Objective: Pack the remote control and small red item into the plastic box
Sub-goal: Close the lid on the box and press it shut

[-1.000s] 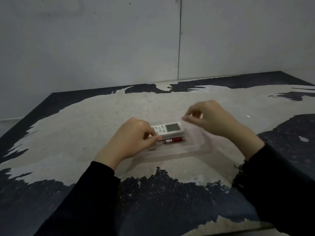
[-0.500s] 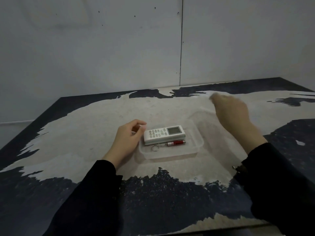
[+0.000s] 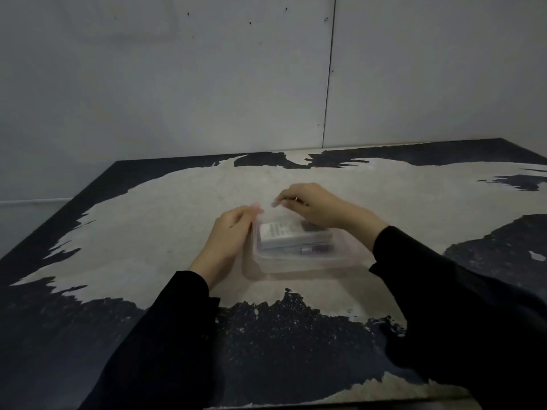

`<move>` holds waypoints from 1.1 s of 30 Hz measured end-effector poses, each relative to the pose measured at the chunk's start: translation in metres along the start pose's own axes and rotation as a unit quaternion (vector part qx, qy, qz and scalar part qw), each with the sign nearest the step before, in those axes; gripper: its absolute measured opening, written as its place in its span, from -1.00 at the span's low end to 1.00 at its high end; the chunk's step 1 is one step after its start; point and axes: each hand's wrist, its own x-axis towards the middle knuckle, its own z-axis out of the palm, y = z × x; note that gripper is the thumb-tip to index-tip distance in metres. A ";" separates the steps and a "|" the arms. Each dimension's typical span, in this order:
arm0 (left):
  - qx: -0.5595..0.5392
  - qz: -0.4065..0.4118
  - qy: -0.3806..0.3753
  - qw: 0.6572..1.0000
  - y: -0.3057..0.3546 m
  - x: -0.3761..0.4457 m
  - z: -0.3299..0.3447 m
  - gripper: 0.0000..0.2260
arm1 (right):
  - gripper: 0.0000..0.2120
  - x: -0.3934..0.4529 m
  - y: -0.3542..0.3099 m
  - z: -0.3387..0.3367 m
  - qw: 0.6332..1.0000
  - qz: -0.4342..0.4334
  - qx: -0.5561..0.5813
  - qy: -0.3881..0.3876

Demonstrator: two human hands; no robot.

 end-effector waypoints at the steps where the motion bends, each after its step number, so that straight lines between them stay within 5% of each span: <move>1: 0.003 0.010 -0.006 1.000 -0.001 0.000 0.000 -0.71 | -0.75 0.003 -0.001 0.004 1.000 0.005 -0.013 -0.002; 8: 0.011 0.016 0.013 1.000 -0.006 0.002 0.000 -0.80 | -0.78 -0.031 0.017 -0.007 0.982 0.100 -0.020 0.159; 13: 0.053 0.034 0.036 0.997 -0.005 0.001 0.002 -0.77 | -0.81 -0.066 0.038 -0.010 0.968 0.199 0.056 0.140; 24: 0.090 0.060 0.051 0.993 -0.003 -0.003 0.004 -0.75 | -0.80 -0.058 0.039 -0.004 0.939 0.266 0.131 0.175; 33: 0.314 0.199 0.028 0.928 0.008 -0.006 -0.002 -0.63 | -0.81 -0.051 0.041 -0.008 0.923 0.300 0.205 0.125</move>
